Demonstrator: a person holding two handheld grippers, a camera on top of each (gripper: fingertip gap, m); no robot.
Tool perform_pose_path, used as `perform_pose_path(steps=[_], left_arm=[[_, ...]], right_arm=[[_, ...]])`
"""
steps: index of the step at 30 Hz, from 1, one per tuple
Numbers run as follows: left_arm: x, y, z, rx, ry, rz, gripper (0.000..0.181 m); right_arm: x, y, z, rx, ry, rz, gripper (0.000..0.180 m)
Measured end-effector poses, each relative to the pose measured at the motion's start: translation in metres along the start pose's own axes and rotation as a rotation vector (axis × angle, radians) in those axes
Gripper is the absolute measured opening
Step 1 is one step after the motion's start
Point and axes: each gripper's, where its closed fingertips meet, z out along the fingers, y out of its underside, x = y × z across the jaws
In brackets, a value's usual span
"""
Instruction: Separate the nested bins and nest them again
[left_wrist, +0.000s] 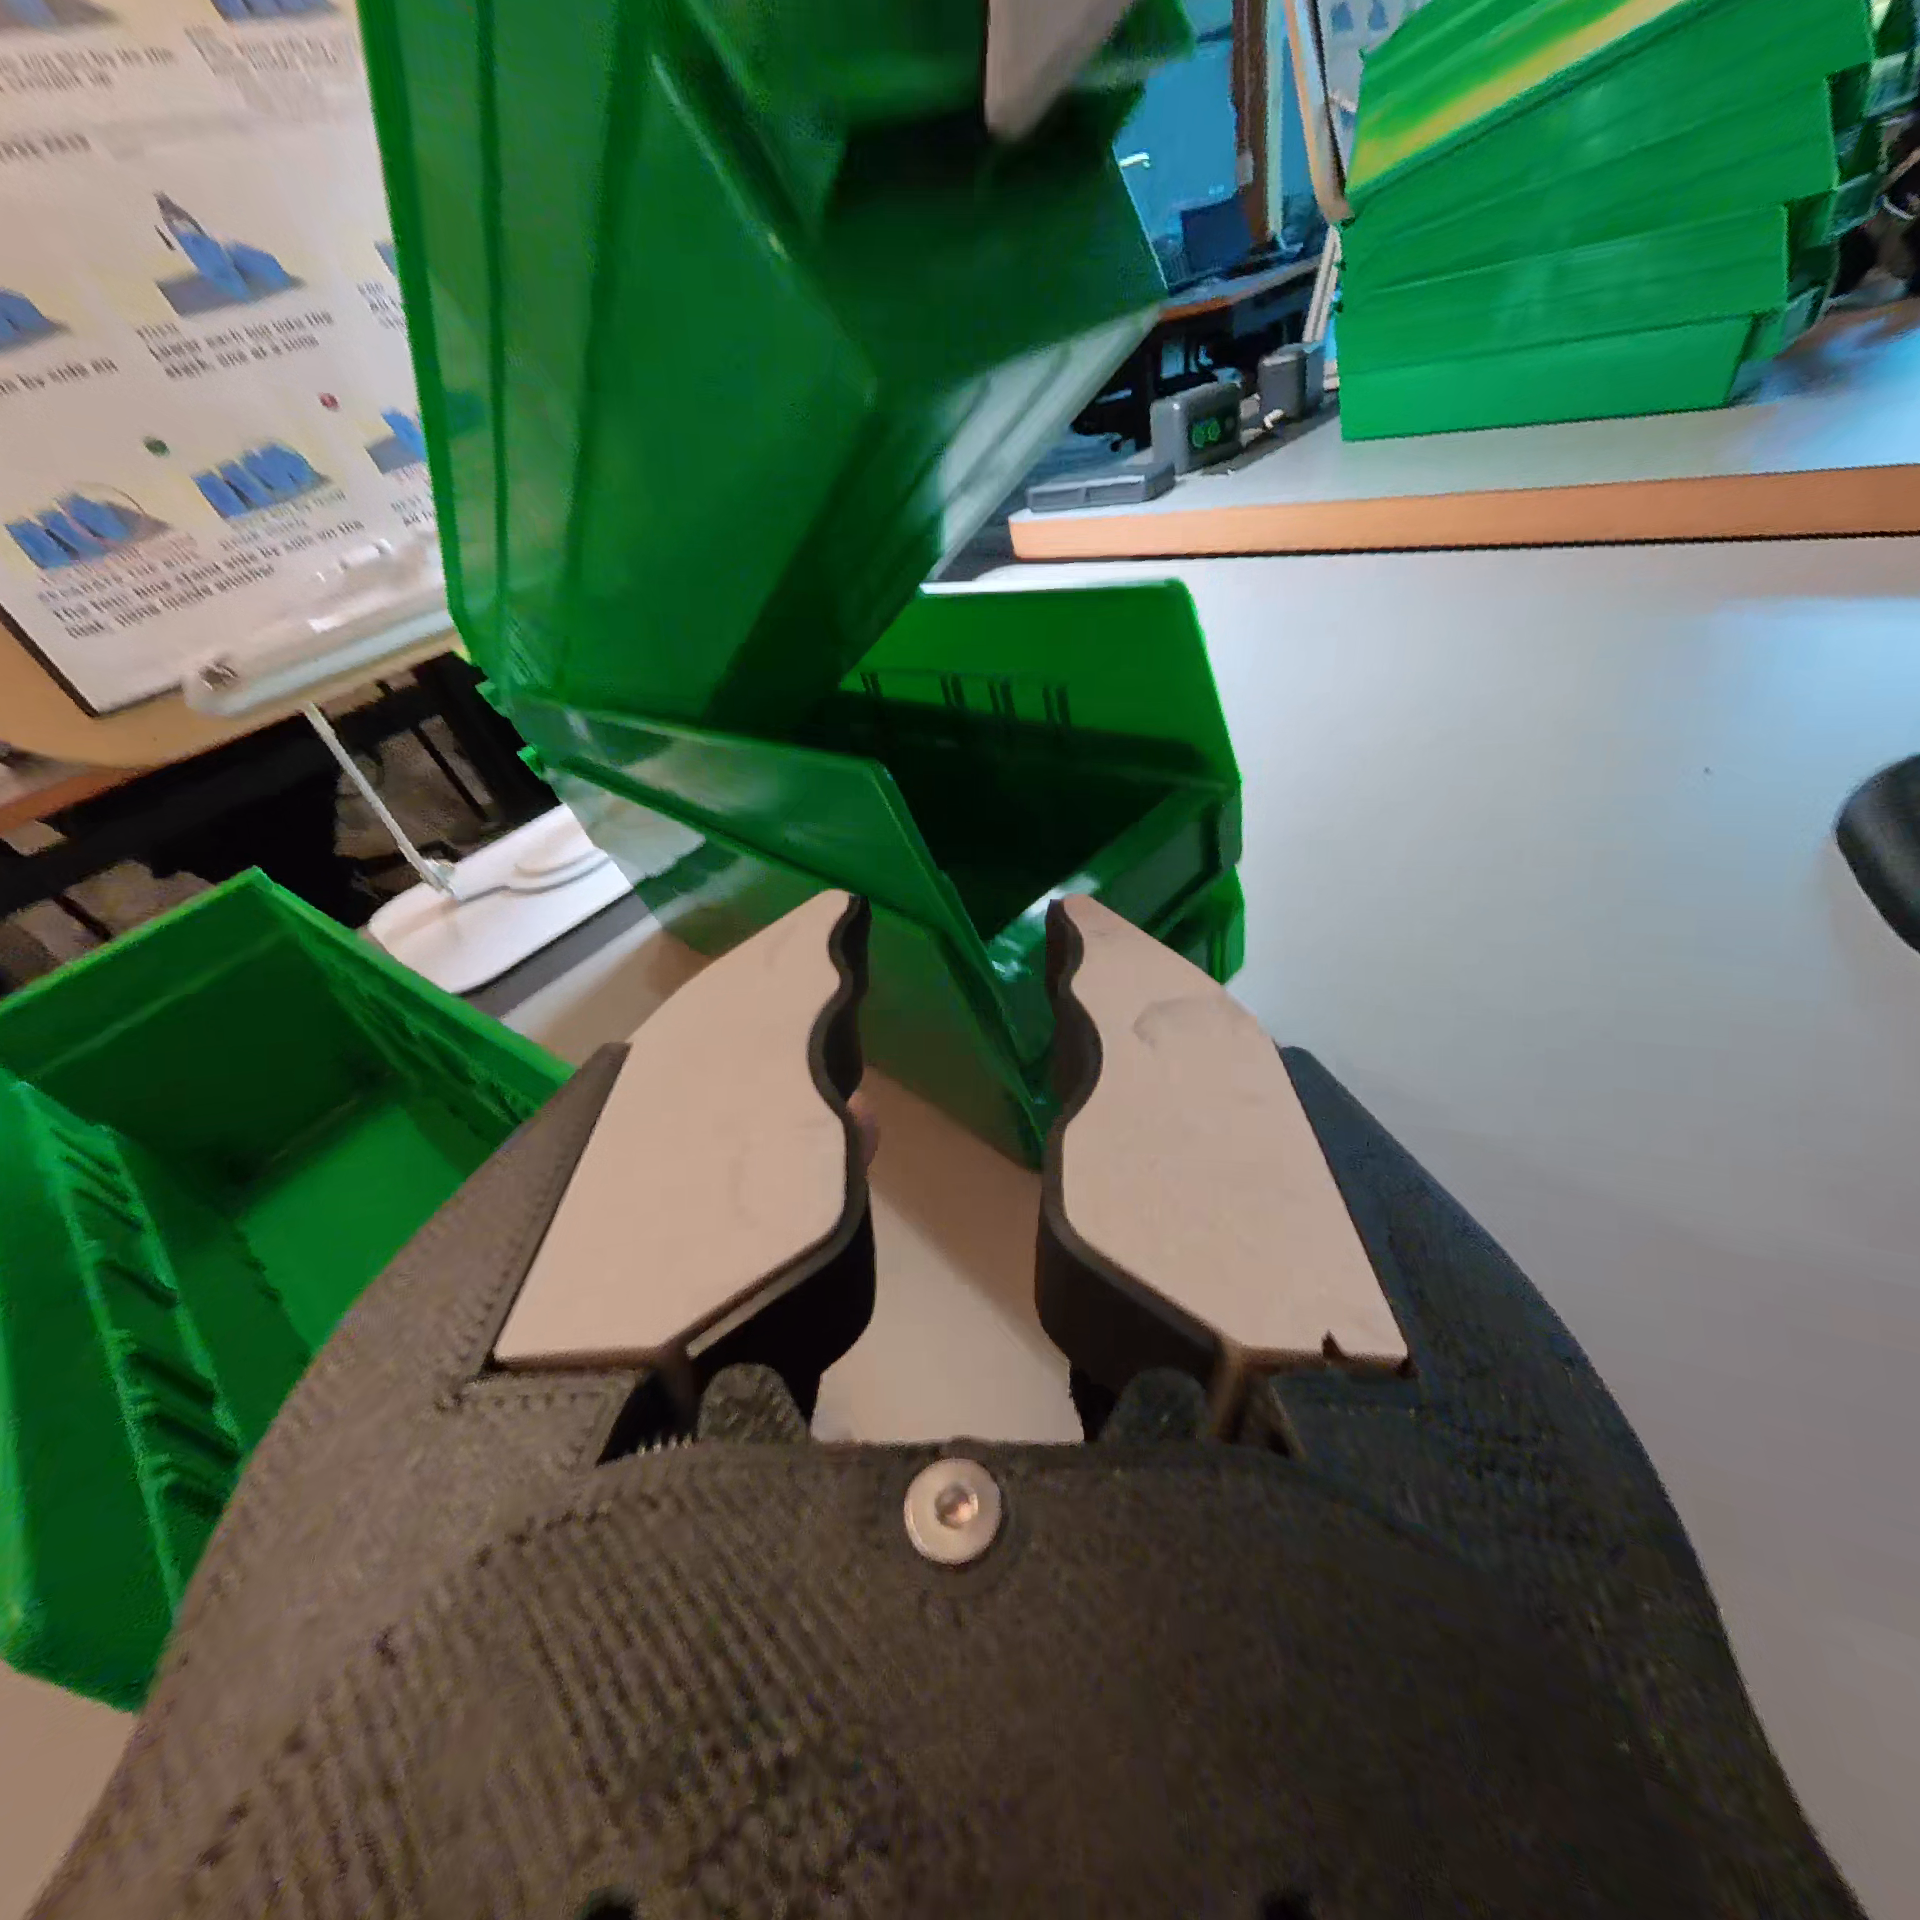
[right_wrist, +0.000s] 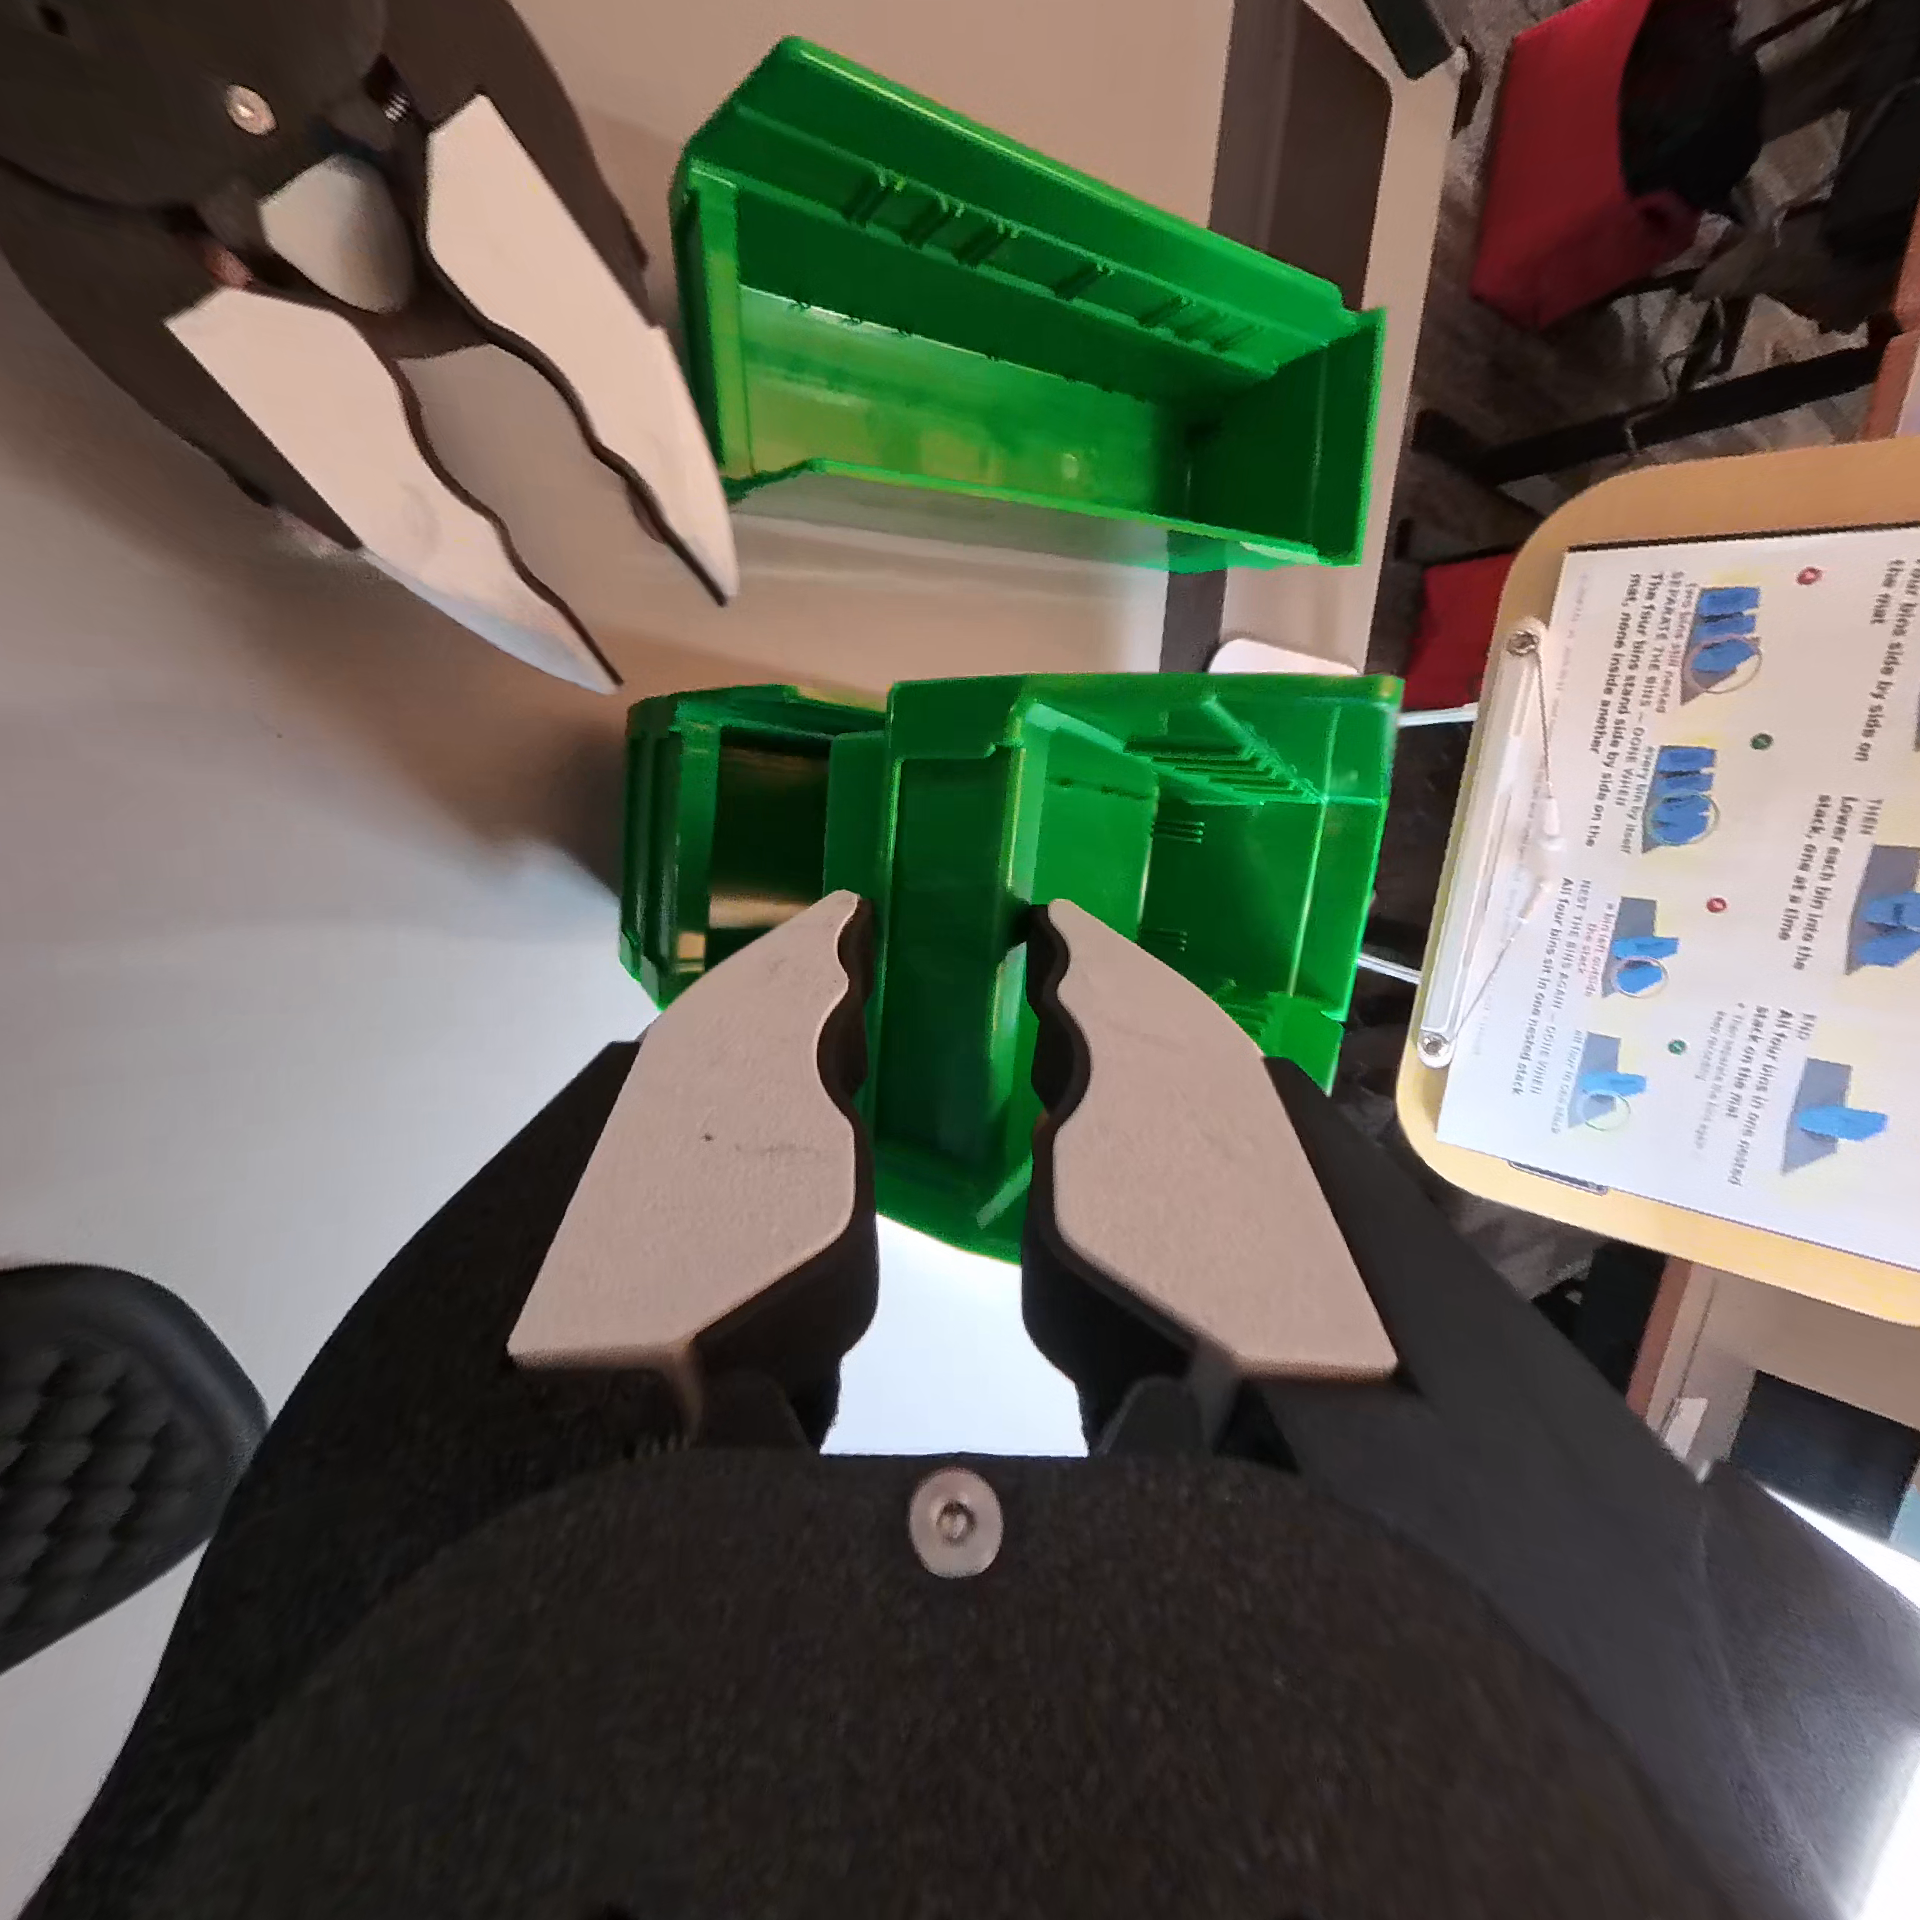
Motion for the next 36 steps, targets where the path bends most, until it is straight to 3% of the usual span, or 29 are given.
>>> perform_pose_path(steps=[5, 7, 9, 13, 17, 19, 21, 22, 36], left_arm=[[-0.008, -0.019, 0.017, 0.034, -0.058, 0.035, 0.040], [-0.009, -0.024, 0.021, 0.046, -0.071, 0.044, 0.039], [-0.007, -0.017, 0.024, 0.001, -0.060, 0.064, 0.036], [-0.005, -0.015, 0.025, 0.020, -0.084, 0.093, 0.027], [-0.004, -0.017, 0.024, 0.026, -0.070, 0.086, 0.023], [-0.004, -0.018, 0.023, 0.030, -0.074, 0.091, 0.022], [-0.004, -0.017, 0.022, 0.021, -0.068, 0.082, 0.024], [-0.004, -0.015, 0.021, 0.014, -0.062, 0.075, 0.026], [-0.020, -0.003, -0.034, -0.020, -0.041, -0.027, 0.037]], right_arm=[[-0.023, -0.004, 0.013, -0.005, -0.057, -0.015, 0.027], [-0.035, -0.003, 0.021, -0.010, -0.090, -0.036, 0.012], [-0.040, 0.000, 0.029, -0.036, -0.076, -0.039, 0.014], [-0.050, 0.013, 0.048, -0.140, -0.097, -0.035, 0.050], [-0.052, 0.018, 0.065, -0.196, -0.113, -0.001, 0.064], [-0.053, 0.024, 0.075, -0.247, -0.110, -0.004, 0.062], [-0.049, 0.032, 0.083, -0.309, -0.056, -0.044, 0.041], [-0.050, 0.032, 0.084, -0.318, -0.054, -0.032, 0.040], [-0.036, 0.022, 0.045, -0.260, 0.016, 0.042, 0.039]])
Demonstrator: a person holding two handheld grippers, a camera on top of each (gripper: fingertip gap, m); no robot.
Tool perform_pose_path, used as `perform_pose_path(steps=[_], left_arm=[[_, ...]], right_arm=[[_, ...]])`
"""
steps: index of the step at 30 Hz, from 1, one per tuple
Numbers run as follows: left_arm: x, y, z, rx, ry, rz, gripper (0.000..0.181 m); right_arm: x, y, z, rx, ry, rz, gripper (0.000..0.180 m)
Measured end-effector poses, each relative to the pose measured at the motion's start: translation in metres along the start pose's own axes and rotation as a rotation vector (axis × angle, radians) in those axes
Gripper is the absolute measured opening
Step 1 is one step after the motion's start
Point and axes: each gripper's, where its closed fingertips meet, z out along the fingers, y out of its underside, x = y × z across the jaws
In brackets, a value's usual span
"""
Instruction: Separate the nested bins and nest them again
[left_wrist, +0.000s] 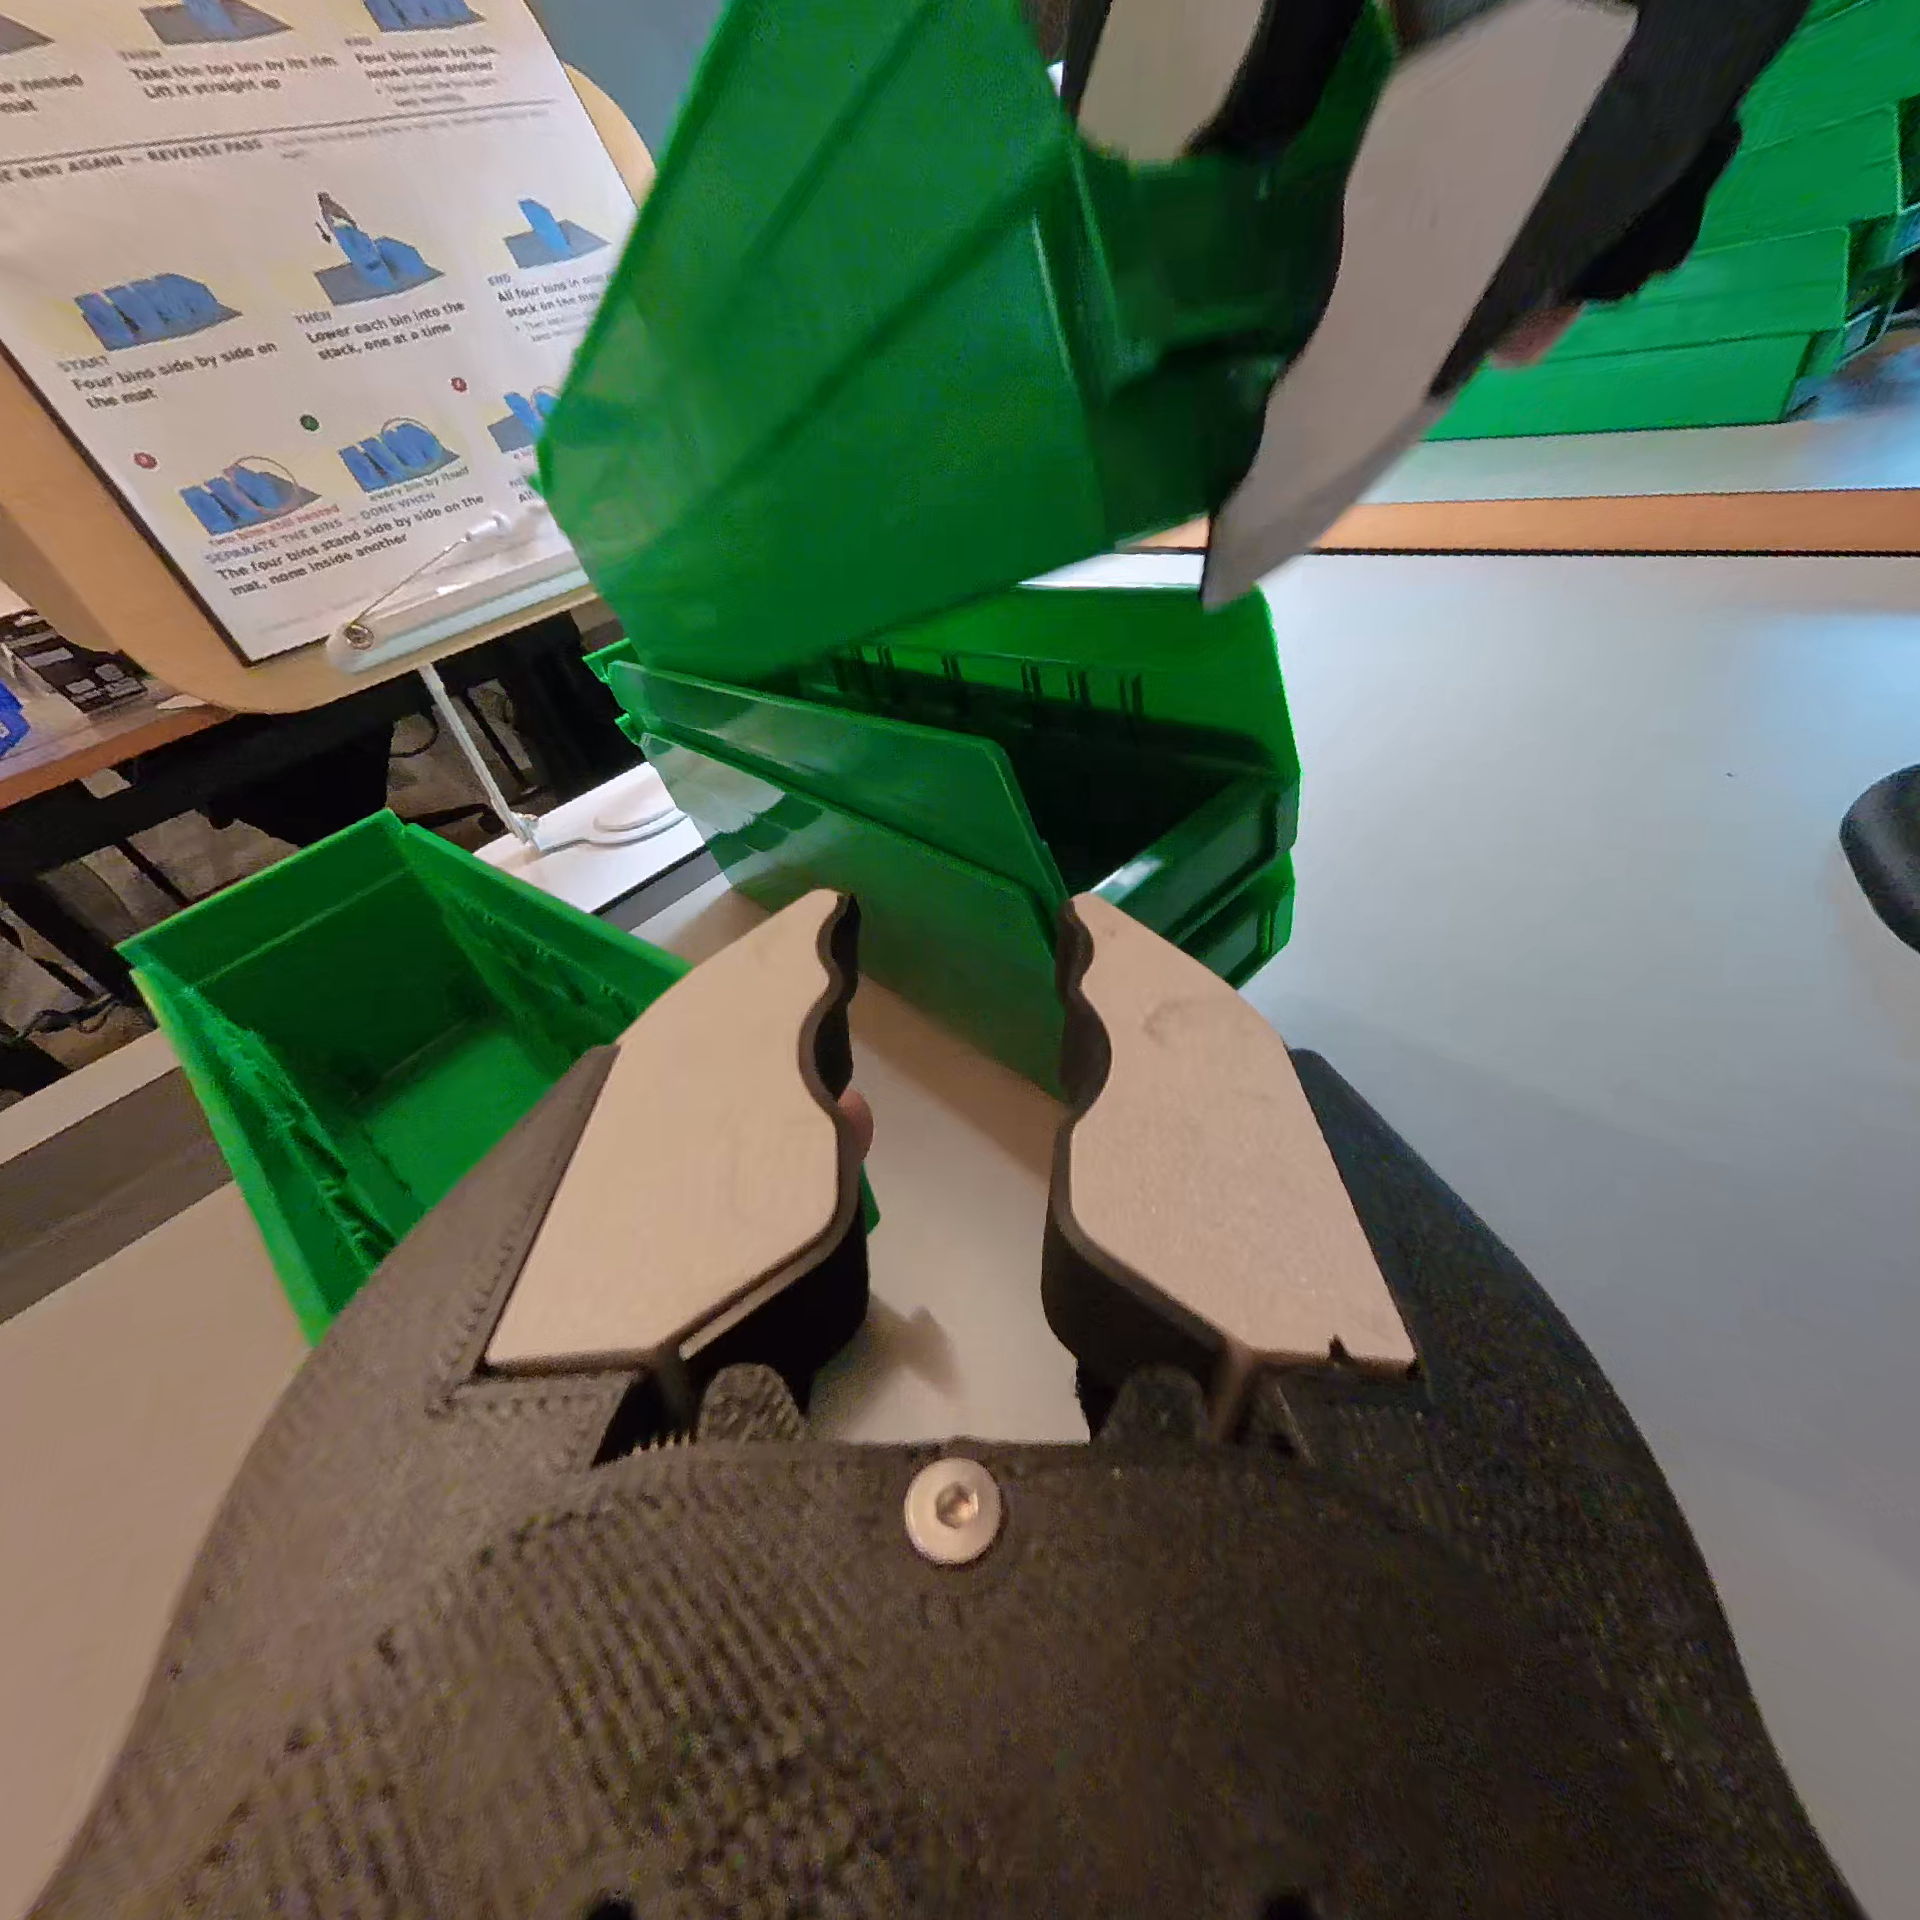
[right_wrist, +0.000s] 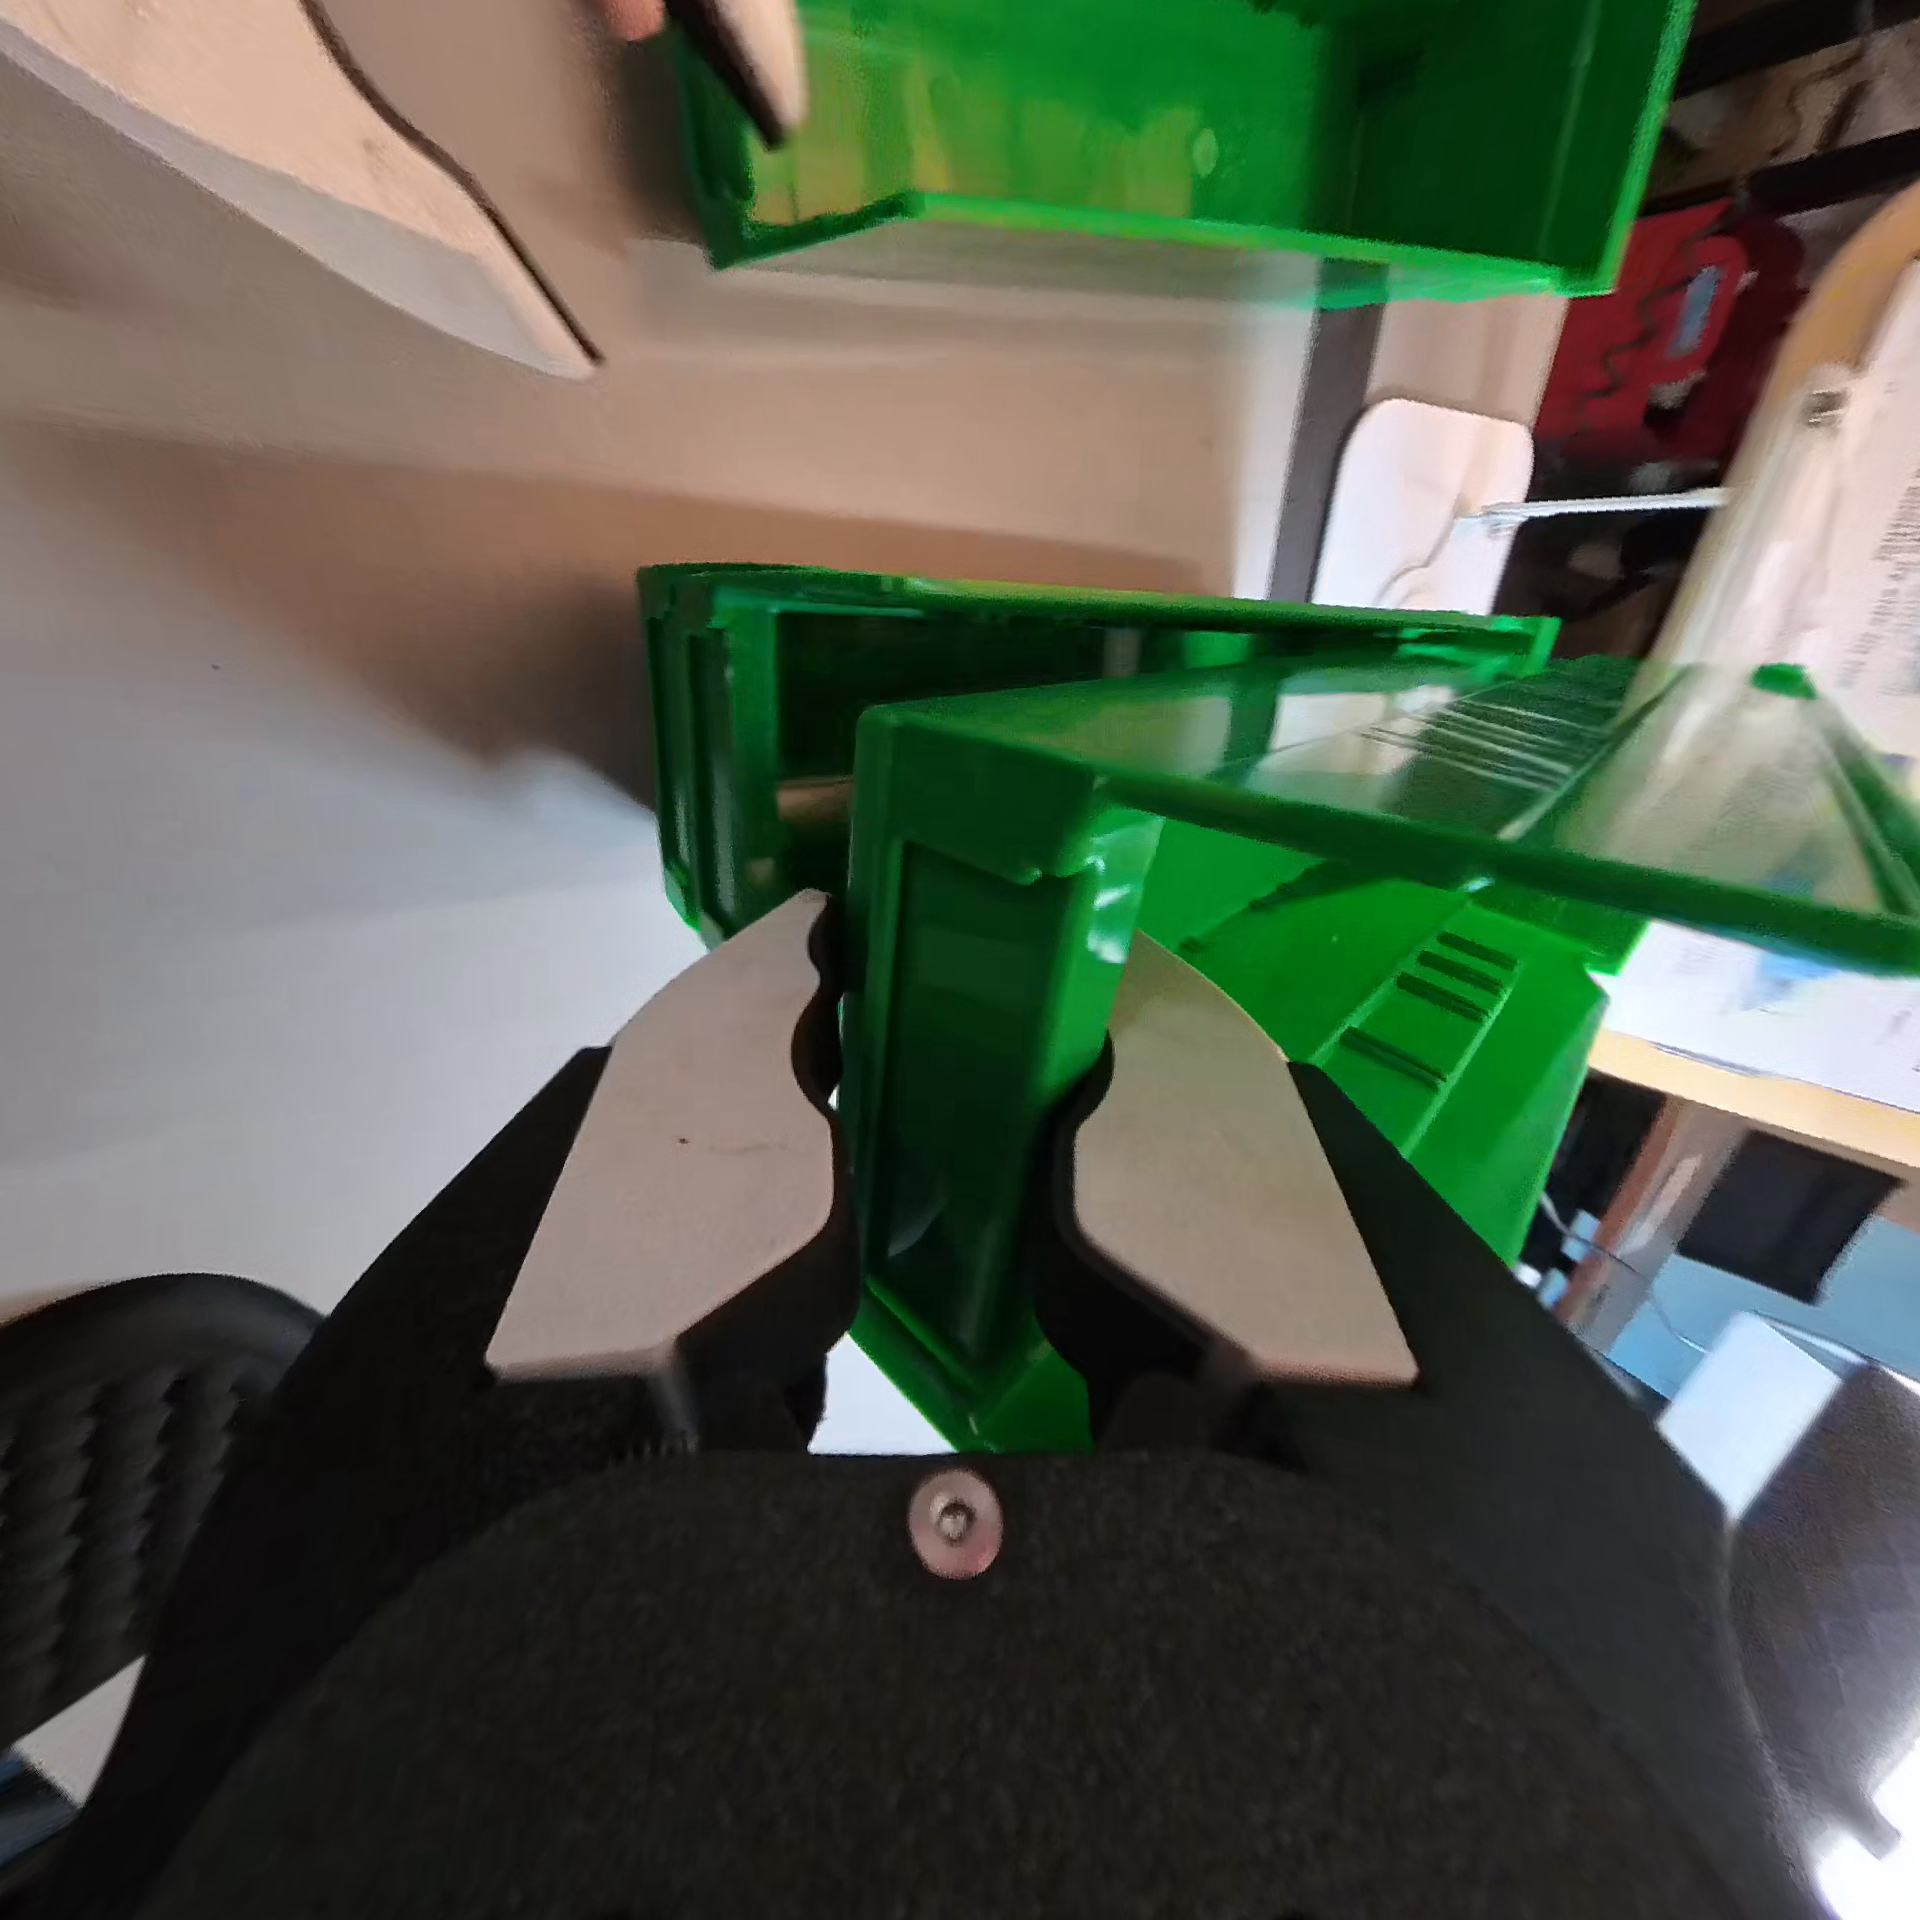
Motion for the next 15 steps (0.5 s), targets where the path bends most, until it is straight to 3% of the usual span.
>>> perform_pose_path(steps=[6, 10, 15], left_arm=[[0.004, 0.018, -0.009, -0.045, 0.001, 0.025, 0.036], [0.005, 0.020, -0.012, -0.050, 0.008, 0.027, 0.036], [0.008, 0.022, -0.011, -0.055, 0.019, 0.017, 0.037]], right_arm=[[0.033, 0.004, -0.059, 0.055, 0.113, 0.029, 0.038], [0.052, 0.032, -0.100, 0.050, 0.213, 0.044, 0.038], [0.034, 0.097, -0.086, -0.020, 0.183, 0.084, 0.038]])
